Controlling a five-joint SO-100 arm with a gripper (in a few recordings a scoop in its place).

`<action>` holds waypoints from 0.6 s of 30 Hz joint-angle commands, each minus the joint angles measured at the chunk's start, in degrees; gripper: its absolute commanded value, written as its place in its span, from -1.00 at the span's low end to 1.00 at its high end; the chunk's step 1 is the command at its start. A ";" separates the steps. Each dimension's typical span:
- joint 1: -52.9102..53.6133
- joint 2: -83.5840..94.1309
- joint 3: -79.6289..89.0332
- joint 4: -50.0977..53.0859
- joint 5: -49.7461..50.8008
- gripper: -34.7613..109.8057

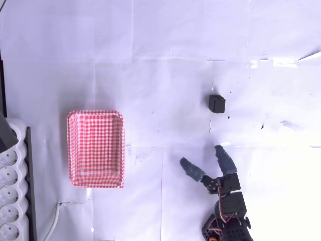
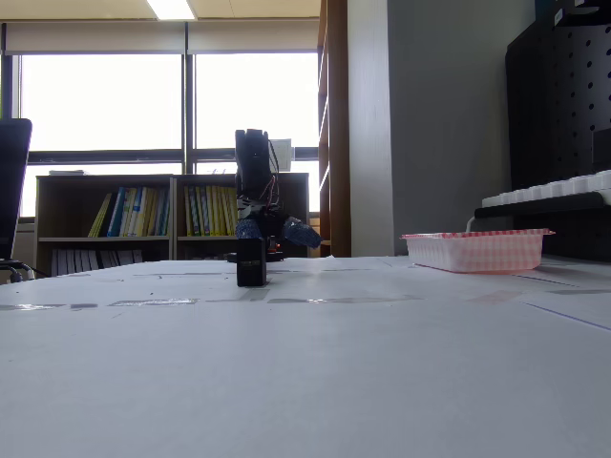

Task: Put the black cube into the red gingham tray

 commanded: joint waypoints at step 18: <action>3.16 28.65 26.19 -9.76 -0.18 0.17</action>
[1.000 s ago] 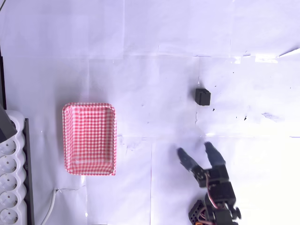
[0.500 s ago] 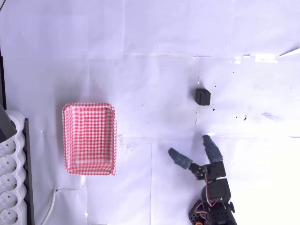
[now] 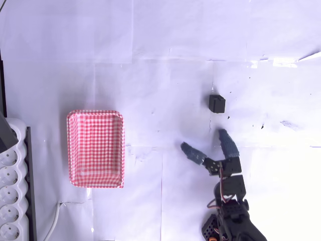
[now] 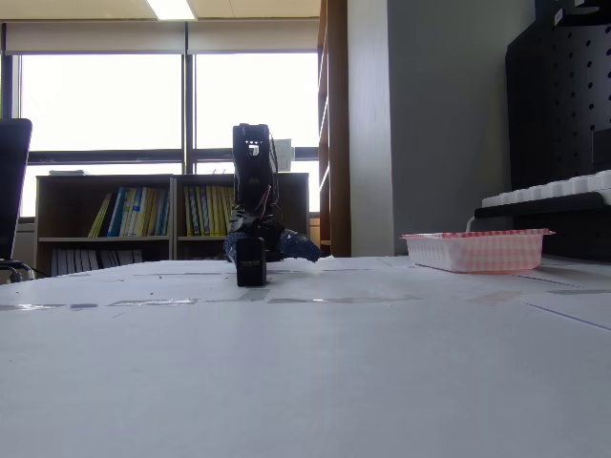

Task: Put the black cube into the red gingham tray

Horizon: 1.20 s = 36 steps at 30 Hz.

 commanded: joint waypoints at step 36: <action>4.66 23.47 35.24 -2.20 2.20 0.10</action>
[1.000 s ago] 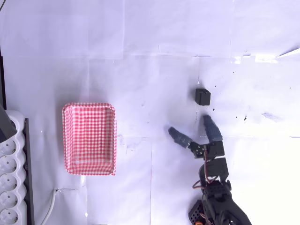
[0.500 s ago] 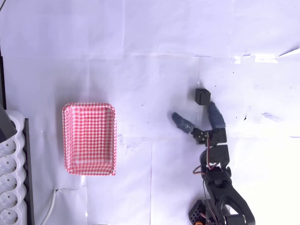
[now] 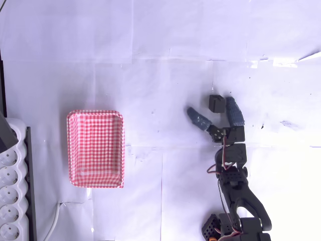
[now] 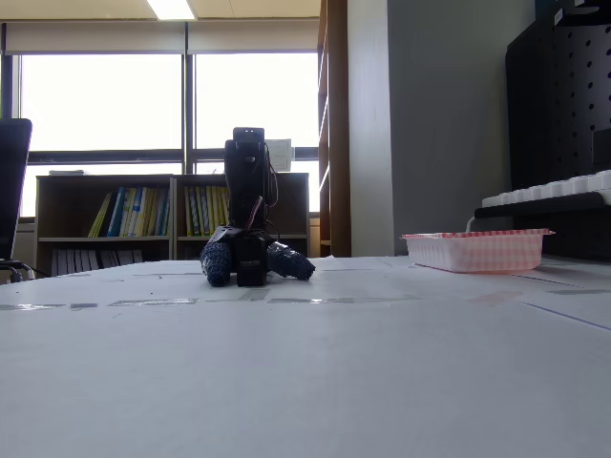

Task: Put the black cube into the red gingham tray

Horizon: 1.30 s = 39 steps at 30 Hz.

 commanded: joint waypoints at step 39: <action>-2.37 -6.50 5.01 15.38 -0.53 -0.52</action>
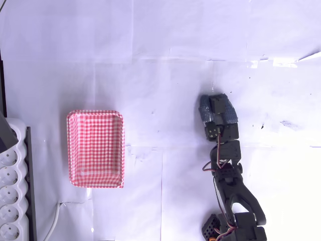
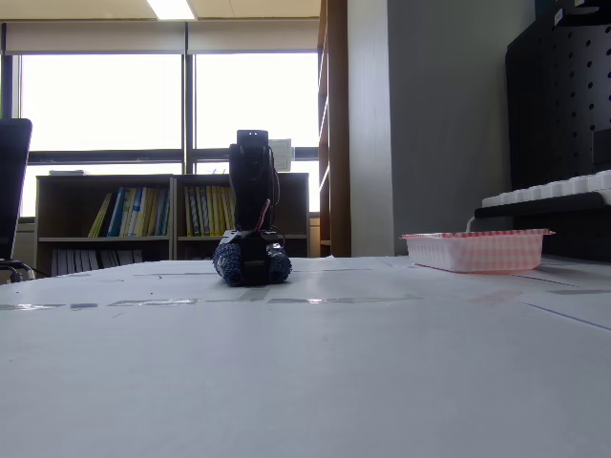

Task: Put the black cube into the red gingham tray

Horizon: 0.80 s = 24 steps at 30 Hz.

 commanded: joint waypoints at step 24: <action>-40.17 -17.84 104.06 158.91 -20.13 -0.52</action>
